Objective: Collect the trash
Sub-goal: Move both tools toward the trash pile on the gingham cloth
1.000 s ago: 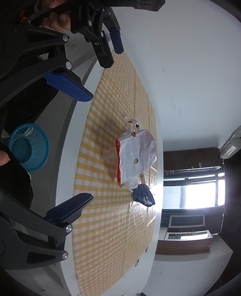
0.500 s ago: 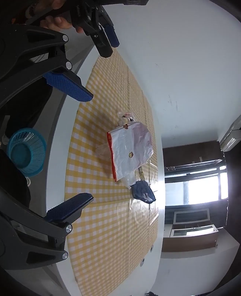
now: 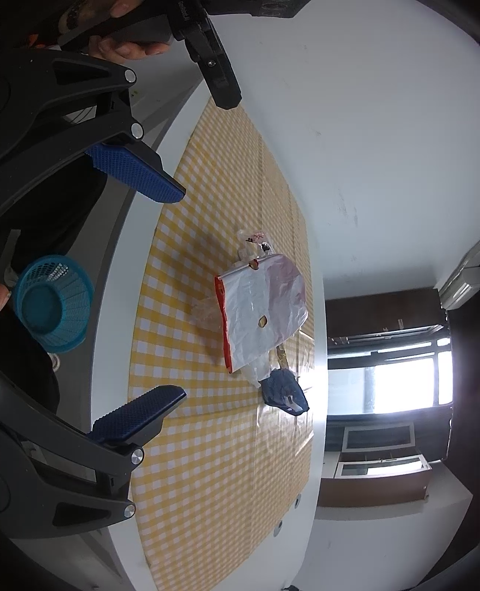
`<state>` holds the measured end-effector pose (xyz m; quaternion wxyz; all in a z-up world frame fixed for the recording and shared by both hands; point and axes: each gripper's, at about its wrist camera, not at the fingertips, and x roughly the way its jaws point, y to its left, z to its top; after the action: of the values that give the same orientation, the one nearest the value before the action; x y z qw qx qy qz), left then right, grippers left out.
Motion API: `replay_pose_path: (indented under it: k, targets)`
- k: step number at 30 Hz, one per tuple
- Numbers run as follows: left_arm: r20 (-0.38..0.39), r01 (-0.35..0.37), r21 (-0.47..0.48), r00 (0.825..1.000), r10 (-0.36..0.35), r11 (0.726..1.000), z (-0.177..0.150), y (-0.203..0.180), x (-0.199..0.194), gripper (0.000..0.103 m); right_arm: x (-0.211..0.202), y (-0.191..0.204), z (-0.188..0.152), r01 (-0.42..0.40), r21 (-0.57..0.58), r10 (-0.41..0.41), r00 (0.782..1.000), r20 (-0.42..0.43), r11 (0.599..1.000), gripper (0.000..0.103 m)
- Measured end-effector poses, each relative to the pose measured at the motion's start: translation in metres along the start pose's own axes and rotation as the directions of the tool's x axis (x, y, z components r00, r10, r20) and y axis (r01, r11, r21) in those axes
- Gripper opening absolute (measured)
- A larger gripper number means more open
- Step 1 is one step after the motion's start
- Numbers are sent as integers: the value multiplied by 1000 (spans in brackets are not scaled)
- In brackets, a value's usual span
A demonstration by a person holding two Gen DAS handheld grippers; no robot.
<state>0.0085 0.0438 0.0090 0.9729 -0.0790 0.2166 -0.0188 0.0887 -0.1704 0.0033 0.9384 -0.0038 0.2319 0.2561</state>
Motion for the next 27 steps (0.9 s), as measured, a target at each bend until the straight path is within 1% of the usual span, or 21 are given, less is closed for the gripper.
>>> replay_pose_path:
  k: [3,6,12,26,27]
  targets:
    - [-9,-5,-8,1000,5,1000,-2,1,3,97,2,-3,0,-1,6,1,1000,-11,1000,94]
    - [-17,-25,-12,1000,25,1000,-3,3,6,97,2,-6,1,-6,9,6,1000,-17,1000,94]
    - [-33,4,-14,999,-5,1000,-4,6,11,97,4,-8,1,-7,8,7,1000,-25,1000,94]
    - [-55,-22,-42,998,20,999,-8,18,19,97,7,7,-3,12,-38,-13,999,-33,999,93]
    - [-54,-24,-43,998,21,999,-8,18,19,97,7,7,-3,15,-39,-17,999,-35,999,91]
